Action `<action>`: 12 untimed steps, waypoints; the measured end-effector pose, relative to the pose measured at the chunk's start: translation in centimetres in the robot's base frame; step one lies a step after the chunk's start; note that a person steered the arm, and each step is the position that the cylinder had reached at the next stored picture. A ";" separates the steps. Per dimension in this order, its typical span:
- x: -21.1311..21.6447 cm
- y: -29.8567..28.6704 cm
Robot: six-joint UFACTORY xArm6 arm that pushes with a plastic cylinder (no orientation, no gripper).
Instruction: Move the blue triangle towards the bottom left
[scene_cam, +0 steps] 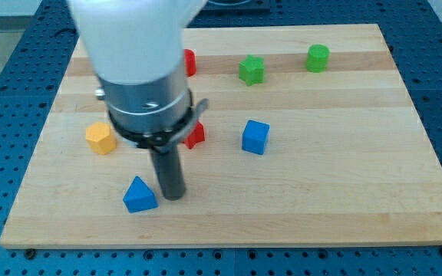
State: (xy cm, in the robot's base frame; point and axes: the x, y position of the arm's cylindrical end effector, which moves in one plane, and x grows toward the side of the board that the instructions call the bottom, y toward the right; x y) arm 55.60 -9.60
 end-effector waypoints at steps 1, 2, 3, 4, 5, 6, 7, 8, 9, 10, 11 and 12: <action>0.0 -3.5; -0.9 -2.9; -1.2 -0.3; 0.4 -0.7; 2.3 -1.6; 3.4 -4.4; 3.4 -7.3; 3.3 -5.8; 1.0 -4.0; 0.3 -6.1; 0.8 -9.7; 1.3 -11.8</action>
State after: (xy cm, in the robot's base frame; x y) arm 56.93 -21.44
